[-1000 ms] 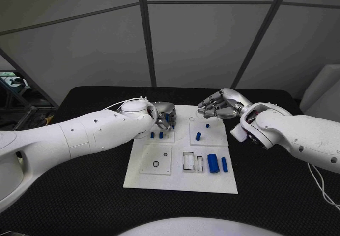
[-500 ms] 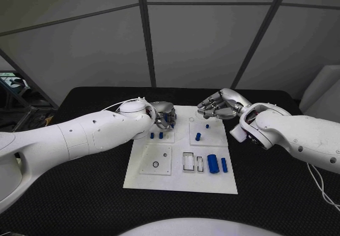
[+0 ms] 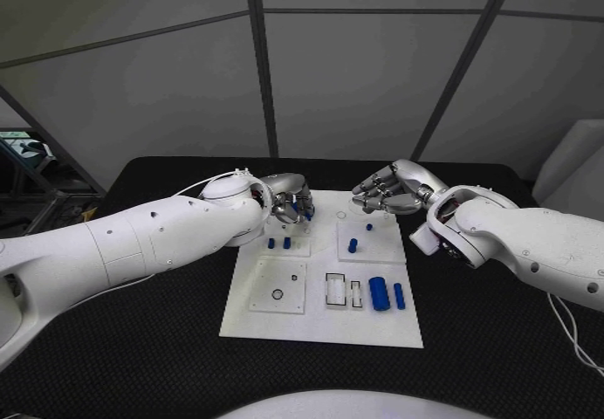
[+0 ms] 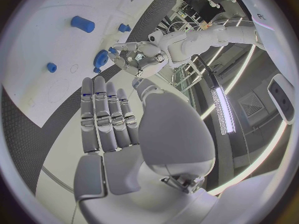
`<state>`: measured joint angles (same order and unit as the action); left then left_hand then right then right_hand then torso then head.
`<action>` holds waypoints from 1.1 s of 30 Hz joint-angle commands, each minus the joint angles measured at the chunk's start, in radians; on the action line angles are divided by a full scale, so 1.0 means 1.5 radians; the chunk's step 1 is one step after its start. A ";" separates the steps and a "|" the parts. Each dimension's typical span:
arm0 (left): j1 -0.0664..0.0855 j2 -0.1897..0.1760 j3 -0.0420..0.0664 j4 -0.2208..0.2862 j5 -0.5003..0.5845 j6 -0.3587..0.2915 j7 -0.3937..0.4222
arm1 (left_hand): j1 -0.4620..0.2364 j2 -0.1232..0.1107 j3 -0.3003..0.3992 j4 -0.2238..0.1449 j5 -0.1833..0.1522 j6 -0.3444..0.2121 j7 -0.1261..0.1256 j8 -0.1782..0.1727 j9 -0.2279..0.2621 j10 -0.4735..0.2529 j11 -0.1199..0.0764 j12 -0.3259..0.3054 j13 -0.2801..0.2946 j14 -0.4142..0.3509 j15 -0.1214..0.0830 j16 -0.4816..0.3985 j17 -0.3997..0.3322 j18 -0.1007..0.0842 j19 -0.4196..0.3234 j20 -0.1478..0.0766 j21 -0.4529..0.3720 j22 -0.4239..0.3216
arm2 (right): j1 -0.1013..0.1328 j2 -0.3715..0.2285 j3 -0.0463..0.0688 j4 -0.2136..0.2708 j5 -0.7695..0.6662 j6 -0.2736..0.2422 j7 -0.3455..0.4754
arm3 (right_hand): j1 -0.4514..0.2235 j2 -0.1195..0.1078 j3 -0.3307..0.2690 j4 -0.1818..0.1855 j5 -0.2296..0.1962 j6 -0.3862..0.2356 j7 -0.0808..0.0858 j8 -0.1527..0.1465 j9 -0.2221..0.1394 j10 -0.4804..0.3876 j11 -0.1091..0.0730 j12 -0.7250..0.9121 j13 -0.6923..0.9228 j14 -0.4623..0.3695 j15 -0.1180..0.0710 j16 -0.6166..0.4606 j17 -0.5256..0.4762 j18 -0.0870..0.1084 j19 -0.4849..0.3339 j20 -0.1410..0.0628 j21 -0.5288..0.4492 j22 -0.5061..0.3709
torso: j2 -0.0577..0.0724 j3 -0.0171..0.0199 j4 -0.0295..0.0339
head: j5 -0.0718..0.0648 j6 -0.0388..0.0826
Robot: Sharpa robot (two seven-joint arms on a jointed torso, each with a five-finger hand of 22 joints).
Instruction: Assemble the parts on the task board
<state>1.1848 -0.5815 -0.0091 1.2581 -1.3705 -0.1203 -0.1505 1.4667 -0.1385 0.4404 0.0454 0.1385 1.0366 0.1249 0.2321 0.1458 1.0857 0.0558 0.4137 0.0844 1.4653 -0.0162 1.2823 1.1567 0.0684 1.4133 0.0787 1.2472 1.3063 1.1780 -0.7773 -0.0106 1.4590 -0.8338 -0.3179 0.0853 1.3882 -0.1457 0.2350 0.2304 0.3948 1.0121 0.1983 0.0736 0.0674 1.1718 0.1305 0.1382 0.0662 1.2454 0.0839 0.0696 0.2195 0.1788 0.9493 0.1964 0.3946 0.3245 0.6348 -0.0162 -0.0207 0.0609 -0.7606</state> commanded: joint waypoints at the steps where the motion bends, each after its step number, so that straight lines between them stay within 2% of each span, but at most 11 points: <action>1: 0.001 -0.016 0.007 0.016 0.027 -0.009 -0.001 | -0.007 -0.001 0.005 0.001 -0.004 0.006 -0.001 -0.003 0.001 0.006 0.001 -0.003 -0.001 0.020 -0.003 0.004 -0.001 0.009 0.004 0.001 0.003 0.001 | 0.001 0.000 0.000 -0.001 -0.001 0.003 0.005 | 0.000 0.000 -0.001 -0.003 0.003 -0.004 0.001 0.000 0.001 -0.005 0.001 0.003 0.000 0.001 0.001 -0.002 -0.001 0.002 0.005 0.000 -0.004 -0.001 | 0.000 0.0002 0.0002 | 0.002 0.000; 4: 0.001 -0.037 0.013 0.031 0.045 -0.002 -0.011 | -0.009 -0.001 0.006 0.000 -0.005 0.007 0.000 -0.004 0.001 0.007 0.001 -0.004 -0.001 0.020 -0.003 0.005 -0.001 0.009 0.004 0.001 0.003 0.001 | 0.001 0.000 0.000 -0.002 -0.001 0.003 0.005 | 0.000 0.000 -0.001 -0.003 0.003 -0.004 0.001 0.000 0.001 -0.005 0.001 0.003 0.000 0.001 0.001 -0.002 -0.001 0.002 0.005 0.000 -0.004 -0.001 | 0.000 0.0007 0.0003 | 0.002 0.001; 6: 0.000 -0.050 0.015 0.037 0.057 0.003 -0.017 | -0.011 -0.002 0.006 0.000 -0.005 0.007 0.000 -0.004 0.001 0.008 0.001 -0.005 -0.001 0.020 -0.003 0.005 -0.002 0.009 0.004 0.001 0.003 0.001 | 0.001 -0.001 0.000 -0.003 -0.001 0.003 0.005 | 0.000 0.000 -0.001 -0.003 0.003 -0.004 0.001 0.000 0.001 -0.005 0.001 0.003 0.000 0.001 0.001 -0.002 -0.001 0.002 0.005 0.000 -0.004 -0.001 | 0.000 0.0001 0.0008 | 0.001 0.001; 13: 0.000 -0.078 0.018 0.048 0.072 0.023 -0.032 | -0.016 -0.004 0.006 -0.001 -0.005 0.010 0.000 -0.005 0.000 0.011 0.001 -0.008 -0.002 0.019 -0.003 0.006 -0.003 0.008 0.004 0.001 0.003 0.002 | 0.001 -0.001 0.000 -0.005 -0.001 0.004 0.005 | 0.000 0.000 -0.001 -0.003 0.003 -0.004 0.001 0.000 0.001 -0.005 0.001 0.003 0.000 0.001 0.001 -0.002 -0.001 0.002 0.005 0.000 -0.004 -0.001 | 0.001 0.0001 -0.0005 | 0.005 0.001; 24: -0.014 -0.079 0.018 0.033 0.075 0.037 -0.041 | -0.019 -0.005 0.006 -0.001 -0.005 0.011 -0.001 -0.006 0.000 0.012 0.001 -0.009 -0.002 0.019 -0.003 0.006 -0.004 0.009 0.004 0.002 0.003 0.002 | 0.001 0.002 0.000 -0.006 -0.001 0.005 0.005 | 0.000 0.000 -0.001 -0.003 0.003 -0.004 0.001 0.000 0.001 -0.005 0.001 0.003 0.000 0.001 0.001 -0.002 -0.001 0.002 0.005 0.000 -0.004 -0.001 | 0.002 0.0003 -0.0015 | 0.006 0.002; 33: -0.017 -0.074 0.018 0.020 0.076 0.041 -0.046 | -0.019 -0.005 0.006 -0.001 -0.005 0.011 -0.001 -0.006 0.000 0.012 0.001 -0.009 -0.002 0.019 -0.003 0.006 -0.005 0.009 0.003 0.002 0.001 0.001 | 0.001 0.003 0.000 -0.006 -0.001 0.005 0.005 | 0.000 0.002 -0.001 -0.002 0.003 -0.003 0.001 0.001 0.001 -0.004 0.001 0.004 0.000 0.002 0.001 -0.002 -0.001 0.002 0.006 -0.001 -0.005 -0.001 | 0.002 0.0005 -0.0011 | 0.008 0.001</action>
<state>1.1586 -0.6944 0.0166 1.2916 -1.2650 -0.0730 -0.2082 1.4501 -0.1445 0.4458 0.0453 0.1346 1.0472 0.1214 0.2255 0.1452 1.0958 0.0590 0.4048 0.0826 1.4653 -0.0162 1.2858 1.1504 0.0683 1.4132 0.0787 1.2471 1.3078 1.1777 -0.7742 -0.0107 1.4485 -0.8339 -0.3165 0.0853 1.3882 -0.1457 0.2350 0.2304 0.3947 1.0121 0.1983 0.0736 0.0673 1.1718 0.1305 0.1381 0.0662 1.2454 0.0839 0.0696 0.2197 0.1788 0.9493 0.1964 0.3931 0.3240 0.6378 -0.0156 -0.0226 0.0711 -0.7584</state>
